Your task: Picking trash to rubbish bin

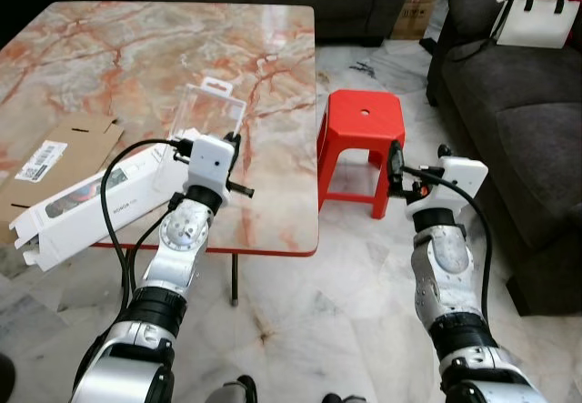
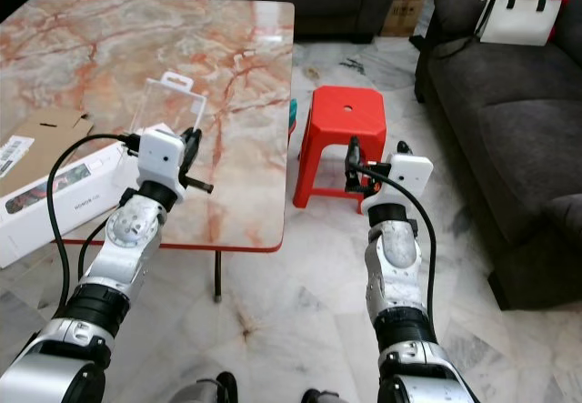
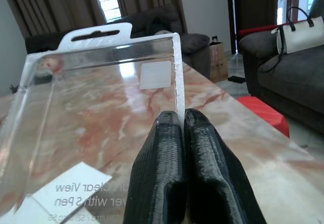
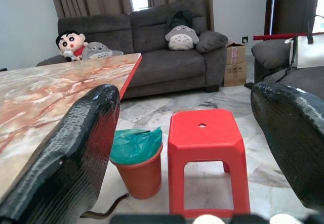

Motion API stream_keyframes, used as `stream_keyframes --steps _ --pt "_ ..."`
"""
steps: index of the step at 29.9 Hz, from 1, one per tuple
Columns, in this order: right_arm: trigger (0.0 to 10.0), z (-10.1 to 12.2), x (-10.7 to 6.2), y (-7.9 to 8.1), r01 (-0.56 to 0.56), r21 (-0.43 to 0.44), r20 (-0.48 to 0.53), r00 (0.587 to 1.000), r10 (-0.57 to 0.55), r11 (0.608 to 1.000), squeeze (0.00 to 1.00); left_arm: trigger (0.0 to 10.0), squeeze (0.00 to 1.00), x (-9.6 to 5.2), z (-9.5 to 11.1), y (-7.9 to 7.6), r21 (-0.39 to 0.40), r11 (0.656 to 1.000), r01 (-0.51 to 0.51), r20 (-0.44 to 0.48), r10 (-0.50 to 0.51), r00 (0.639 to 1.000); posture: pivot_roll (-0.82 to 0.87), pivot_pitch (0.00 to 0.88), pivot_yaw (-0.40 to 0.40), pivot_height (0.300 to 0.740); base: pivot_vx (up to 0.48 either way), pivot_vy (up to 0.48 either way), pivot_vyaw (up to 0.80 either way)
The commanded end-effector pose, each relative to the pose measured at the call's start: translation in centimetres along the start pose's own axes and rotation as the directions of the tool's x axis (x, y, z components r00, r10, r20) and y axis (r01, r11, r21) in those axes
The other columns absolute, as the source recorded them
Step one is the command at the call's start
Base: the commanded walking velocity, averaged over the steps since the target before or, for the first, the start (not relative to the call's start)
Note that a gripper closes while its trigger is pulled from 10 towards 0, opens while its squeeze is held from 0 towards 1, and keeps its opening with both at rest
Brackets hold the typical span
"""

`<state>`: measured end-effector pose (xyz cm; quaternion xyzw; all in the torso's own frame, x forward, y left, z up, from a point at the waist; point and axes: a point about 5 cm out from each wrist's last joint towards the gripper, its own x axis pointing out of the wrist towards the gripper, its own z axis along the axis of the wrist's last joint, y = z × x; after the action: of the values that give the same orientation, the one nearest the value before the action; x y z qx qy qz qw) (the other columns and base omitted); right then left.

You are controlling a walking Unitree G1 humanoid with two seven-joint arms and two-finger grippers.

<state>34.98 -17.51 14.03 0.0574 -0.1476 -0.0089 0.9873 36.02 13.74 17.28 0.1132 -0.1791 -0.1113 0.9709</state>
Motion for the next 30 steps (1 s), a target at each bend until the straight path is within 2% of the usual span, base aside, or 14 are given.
stream_keyframes --steps 1,9,14,18,27,30 --pt "10.0 0.2 -0.1 0.1 0.009 0.008 0.013 1.000 -0.009 1.000 0.00 10.0 0.00 0.4 0.4 0.2 -0.009 1.000 -0.016 0.020 0.016 1.000 0.15 0.115 -0.013 0.740 0.000 0.000 0.00" --pt "10.0 0.0 -0.2 0.2 0.006 0.015 0.008 1.000 -0.006 1.000 0.00 10.0 0.00 0.2 0.2 -0.7 -0.023 1.000 -0.007 0.029 0.008 1.000 0.14 0.107 -0.014 0.740 0.000 0.000 0.00" --pt "10.0 -0.2 -0.3 0.0 0.018 0.025 0.003 1.000 -0.018 1.000 0.00 10.0 0.00 0.3 0.3 -0.8 -0.022 1.000 -0.010 0.033 0.011 0.999 0.15 0.108 -0.014 0.740 0.000 0.000 0.00" --pt "10.0 -0.3 -0.4 0.2 0.009 0.030 -0.004 1.000 -0.009 1.000 0.00 10.0 0.00 0.0 0.3 -1.4 -0.026 0.999 0.033 0.041 -0.032 0.999 0.14 0.102 -0.012 0.740 0.000 0.000 0.00" --pt "10.0 -0.5 -0.4 0.6 -0.004 0.035 -0.013 1.000 0.005 0.999 0.00 10.0 0.00 -0.3 0.0 -1.7 -0.035 0.998 0.045 0.035 -0.044 0.998 0.15 0.100 -0.013 0.740 0.000 0.000 0.00" --pt "10.0 -0.5 -0.4 0.6 -0.001 0.038 -0.011 1.000 0.001 0.999 0.00 10.0 0.00 -0.3 0.0 -1.5 -0.034 0.999 0.037 0.035 -0.036 0.999 0.15 0.103 -0.013 0.740 -0.265 0.000 0.00"
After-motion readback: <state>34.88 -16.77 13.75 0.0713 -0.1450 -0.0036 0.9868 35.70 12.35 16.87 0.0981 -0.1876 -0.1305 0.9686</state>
